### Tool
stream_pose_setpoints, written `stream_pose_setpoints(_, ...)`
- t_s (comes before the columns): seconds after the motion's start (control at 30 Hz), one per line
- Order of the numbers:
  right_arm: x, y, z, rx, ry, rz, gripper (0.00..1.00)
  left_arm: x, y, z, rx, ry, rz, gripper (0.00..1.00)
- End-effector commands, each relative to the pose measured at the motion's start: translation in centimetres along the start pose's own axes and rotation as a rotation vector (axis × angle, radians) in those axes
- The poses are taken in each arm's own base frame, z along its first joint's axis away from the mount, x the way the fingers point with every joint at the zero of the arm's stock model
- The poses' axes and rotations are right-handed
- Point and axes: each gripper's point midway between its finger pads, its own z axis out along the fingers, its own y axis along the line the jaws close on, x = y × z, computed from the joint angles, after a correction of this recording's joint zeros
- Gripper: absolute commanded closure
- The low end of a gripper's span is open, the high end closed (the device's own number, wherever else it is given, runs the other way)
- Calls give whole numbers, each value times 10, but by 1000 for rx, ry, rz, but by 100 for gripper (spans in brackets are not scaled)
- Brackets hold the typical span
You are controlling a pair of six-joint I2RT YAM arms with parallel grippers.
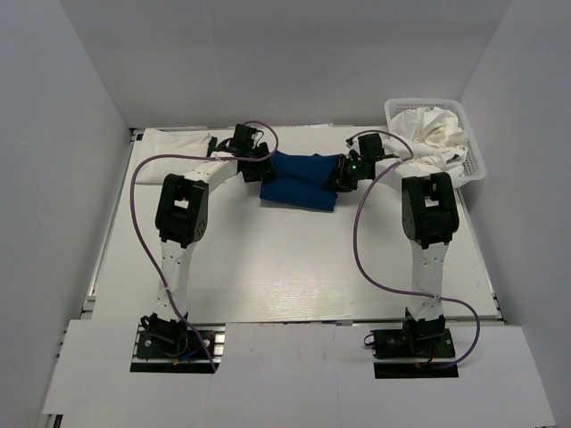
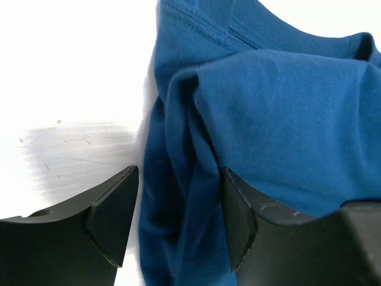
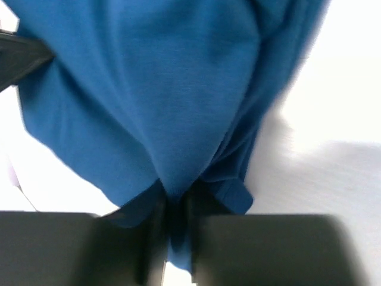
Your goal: Fold and stack the t-shirts
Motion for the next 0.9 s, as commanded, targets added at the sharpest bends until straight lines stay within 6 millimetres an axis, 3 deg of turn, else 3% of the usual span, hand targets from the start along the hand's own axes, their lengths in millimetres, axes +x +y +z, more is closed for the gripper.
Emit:
stream_pose_setpoints(0.0,-7,-24,5,39,-26,-23,61,-2,1,-16,-9,2,-6,34)
stream_pose_setpoints(0.13,-25,-19,-6,63,-47,-104,28,-6,0,-19,-18,-1,-6,39)
stream_pose_setpoints(0.2,-47,1,-19,48,-92,-183,10,-11,-1,-22,-24,-8,-6,39)
stream_pose_setpoints(0.23,-45,2,-25,59,-78,-180,10,-11,-1,-22,-24,-8,3,39)
stream_pose_setpoints(0.27,-55,14,-33,53,-107,-212,10,-18,-4,-27,-23,-28,6,39)
stream_pose_setpoints(0.33,-65,27,-50,55,-147,-238,10,-27,-8,-33,-21,-56,18,32)
stream_pose_setpoints(0.43,-78,32,-65,93,-195,-246,10,-49,-14,-48,-36,-121,31,24)
stream_pose_setpoints(0.53,-86,35,-69,99,-224,-254,10,-64,-21,-58,-58,-163,47,21)
stream_pose_setpoints(0.6,-97,48,-71,74,-248,-276,10,-83,-33,-70,-41,-211,50,21)
stream_pose_setpoints(0.67,-97,50,-62,39,-223,-286,10,-94,-45,-76,-4,-226,54,21)
stream_pose_setpoints(0.77,-105,67,-51,-50,-222,-303,10,-100,-73,-82,103,-240,75,16)
stream_pose_setpoints(0.87,-114,69,-39,-97,-238,-286,10,-104,-91,-79,203,-254,85,12)
